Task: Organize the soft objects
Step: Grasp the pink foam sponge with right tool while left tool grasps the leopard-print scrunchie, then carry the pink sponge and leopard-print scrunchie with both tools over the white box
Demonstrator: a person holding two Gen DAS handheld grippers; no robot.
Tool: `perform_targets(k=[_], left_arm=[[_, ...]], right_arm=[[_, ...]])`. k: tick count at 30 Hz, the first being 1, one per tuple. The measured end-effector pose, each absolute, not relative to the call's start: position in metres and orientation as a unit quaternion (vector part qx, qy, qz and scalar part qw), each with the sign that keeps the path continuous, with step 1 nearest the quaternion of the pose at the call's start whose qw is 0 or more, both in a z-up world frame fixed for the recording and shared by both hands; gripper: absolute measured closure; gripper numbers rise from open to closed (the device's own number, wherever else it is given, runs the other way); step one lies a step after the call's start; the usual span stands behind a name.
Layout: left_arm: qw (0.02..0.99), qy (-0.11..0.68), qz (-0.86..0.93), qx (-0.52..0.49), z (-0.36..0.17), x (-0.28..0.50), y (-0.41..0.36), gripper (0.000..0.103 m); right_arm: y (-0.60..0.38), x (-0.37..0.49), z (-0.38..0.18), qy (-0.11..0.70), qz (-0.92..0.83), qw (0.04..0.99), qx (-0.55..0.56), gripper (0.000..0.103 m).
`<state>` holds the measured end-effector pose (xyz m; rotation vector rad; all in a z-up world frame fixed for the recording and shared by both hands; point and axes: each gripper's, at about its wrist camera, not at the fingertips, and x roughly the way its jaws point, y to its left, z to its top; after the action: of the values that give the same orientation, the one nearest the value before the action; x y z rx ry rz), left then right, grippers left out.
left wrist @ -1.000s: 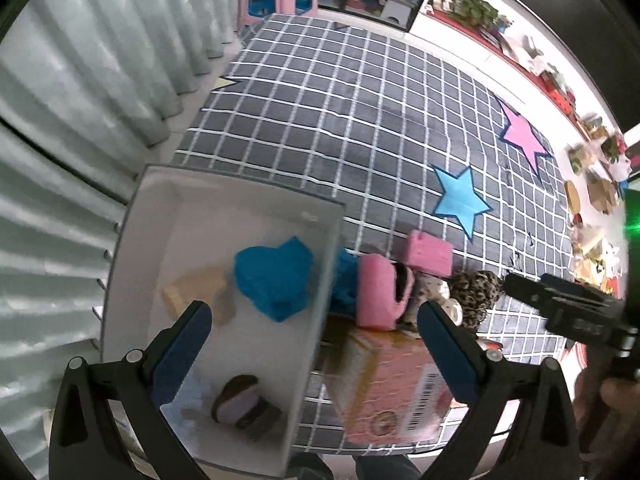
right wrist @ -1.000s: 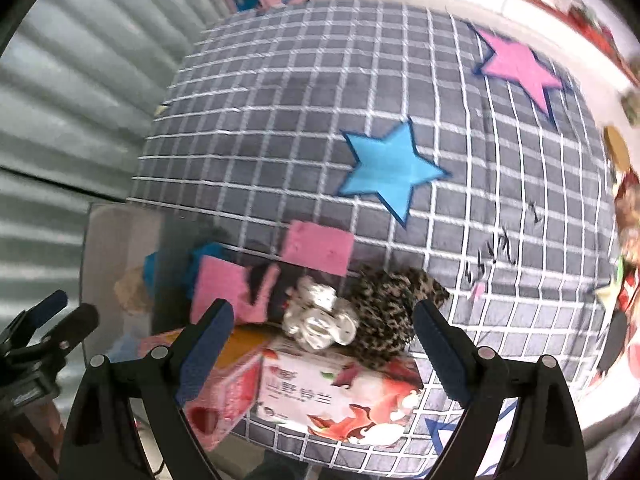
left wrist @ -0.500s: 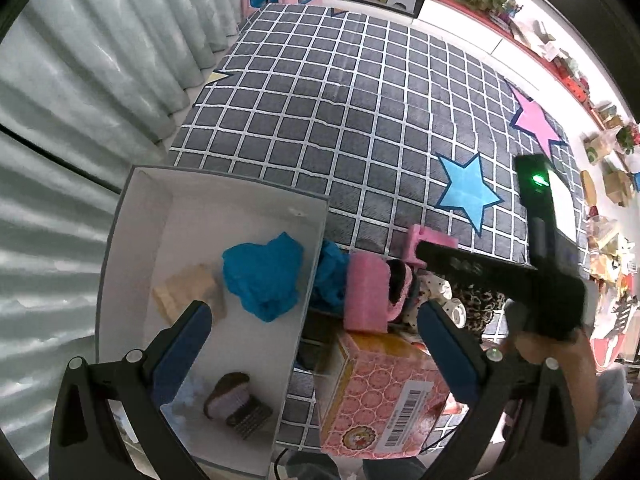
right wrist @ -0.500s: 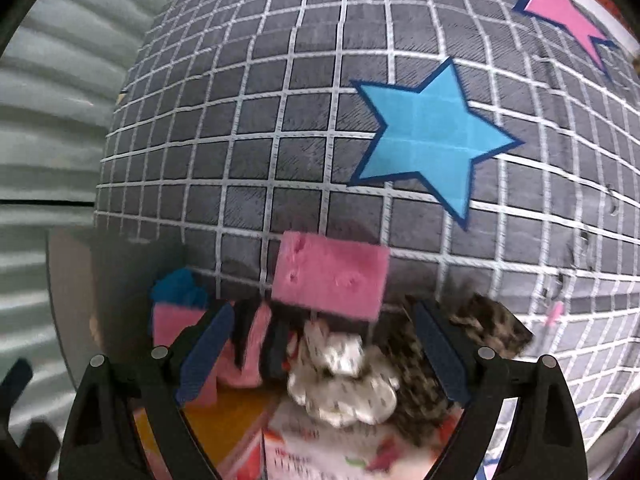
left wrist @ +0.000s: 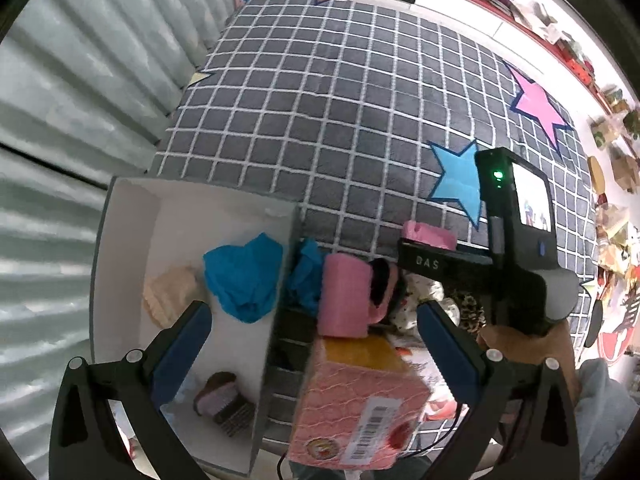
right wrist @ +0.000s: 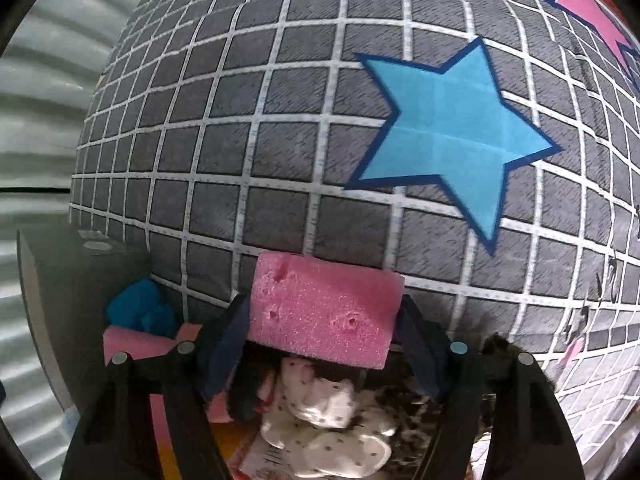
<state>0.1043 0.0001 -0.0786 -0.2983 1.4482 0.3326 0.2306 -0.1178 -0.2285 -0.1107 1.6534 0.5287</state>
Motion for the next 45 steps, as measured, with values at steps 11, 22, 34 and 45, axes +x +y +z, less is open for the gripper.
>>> perform_targets(k=[11, 22, 34, 45], left_arm=[[0.718, 0.687, 0.079, -0.077, -0.108, 0.152, -0.081, 0.0], [0.687, 0.725, -0.02, 0.044, -0.182, 0.184, -0.193, 0.0], [0.642, 0.762, -0.032, 0.073, -0.243, 0.201, -0.233, 0.011], [0.655, 0.753, -0.049, 0.044, -0.227, 0.208, -0.234, 0.074]], right_arm=[[-0.247, 0.291, -0.221, 0.717, 0.174, 0.675, -0.009, 0.029], [-0.397, 0.29, -0.221, 0.724, 0.104, 0.679, 0.06, 0.029], [-0.453, 0.237, -0.188, 0.719, 0.112, 0.679, 0.099, 0.029], [-0.404, 0.236, -0.174, 0.715, 0.116, 0.682, 0.098, 0.029]])
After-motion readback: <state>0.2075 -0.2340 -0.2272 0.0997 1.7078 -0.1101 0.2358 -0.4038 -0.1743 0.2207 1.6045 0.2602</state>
